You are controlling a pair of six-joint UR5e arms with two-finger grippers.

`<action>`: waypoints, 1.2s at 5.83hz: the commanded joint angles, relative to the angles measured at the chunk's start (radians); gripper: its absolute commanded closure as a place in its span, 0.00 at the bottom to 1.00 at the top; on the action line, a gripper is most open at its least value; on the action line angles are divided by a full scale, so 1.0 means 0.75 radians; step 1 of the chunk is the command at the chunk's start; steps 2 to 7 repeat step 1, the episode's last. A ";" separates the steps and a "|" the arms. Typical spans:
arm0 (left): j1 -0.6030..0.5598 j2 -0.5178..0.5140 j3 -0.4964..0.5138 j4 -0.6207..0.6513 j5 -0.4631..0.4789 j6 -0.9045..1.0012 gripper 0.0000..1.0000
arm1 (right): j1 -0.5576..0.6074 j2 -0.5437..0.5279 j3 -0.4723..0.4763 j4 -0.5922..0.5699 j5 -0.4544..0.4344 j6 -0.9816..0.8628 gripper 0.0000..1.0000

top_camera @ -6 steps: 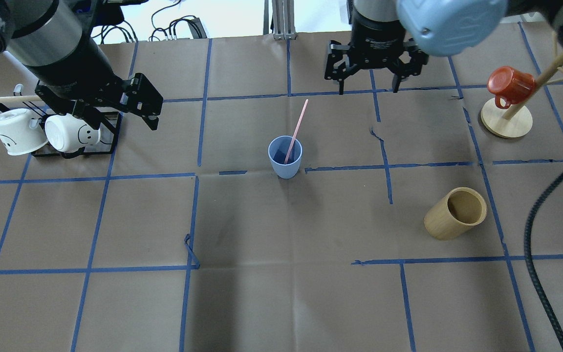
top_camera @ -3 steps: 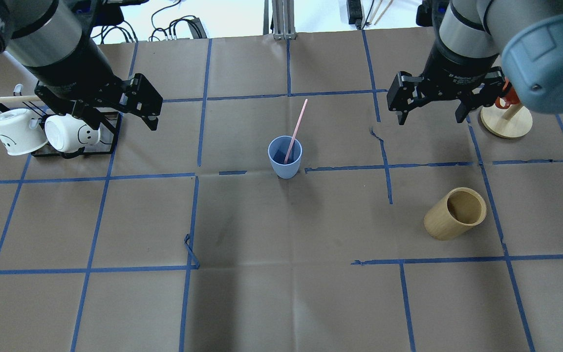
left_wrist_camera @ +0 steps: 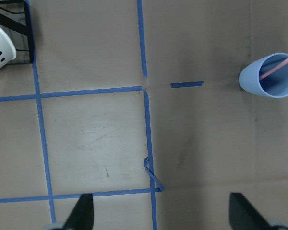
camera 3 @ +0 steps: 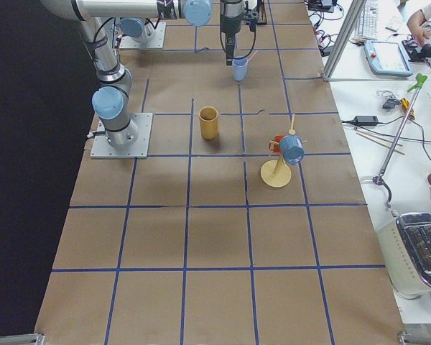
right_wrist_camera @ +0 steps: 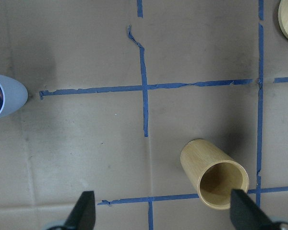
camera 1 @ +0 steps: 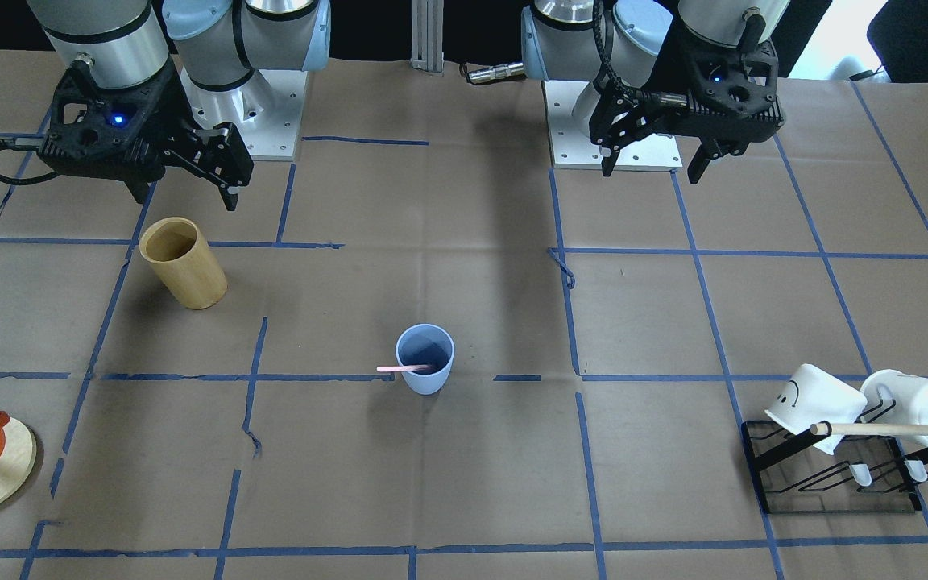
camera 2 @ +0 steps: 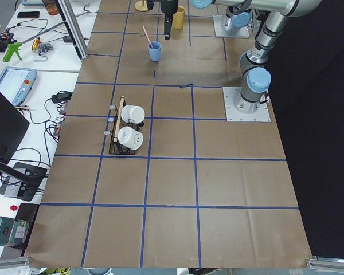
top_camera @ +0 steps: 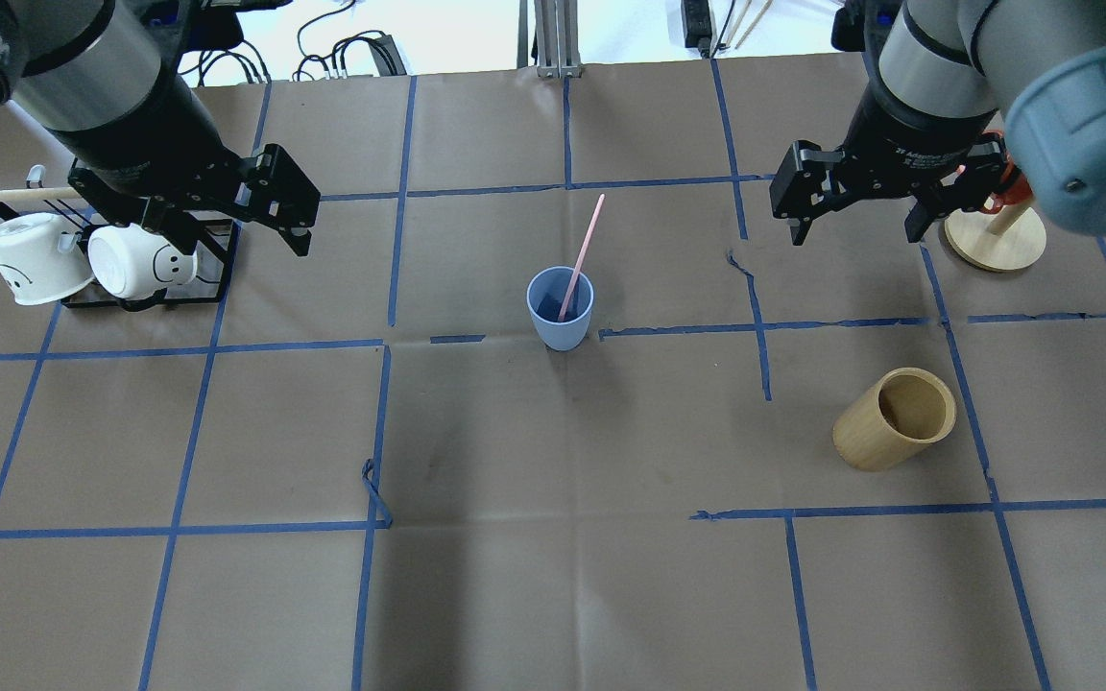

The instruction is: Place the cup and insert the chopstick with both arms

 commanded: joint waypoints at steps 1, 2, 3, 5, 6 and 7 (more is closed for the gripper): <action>0.000 0.000 0.000 0.000 0.000 0.002 0.02 | 0.001 -0.001 0.000 0.000 0.005 0.003 0.00; 0.000 0.000 0.000 0.000 0.000 0.002 0.02 | 0.001 -0.001 0.000 0.000 0.005 0.003 0.00; 0.000 0.000 0.000 0.000 0.000 0.002 0.02 | 0.001 -0.001 0.000 0.000 0.005 0.003 0.00; 0.000 0.000 0.000 0.000 0.000 0.002 0.02 | 0.001 -0.001 0.000 0.000 0.005 0.003 0.00; 0.000 0.000 0.000 0.000 0.000 0.002 0.02 | 0.001 -0.001 0.000 0.000 0.005 0.003 0.00; 0.000 0.000 0.000 0.000 0.000 0.002 0.02 | 0.001 -0.001 0.000 0.000 0.005 0.003 0.00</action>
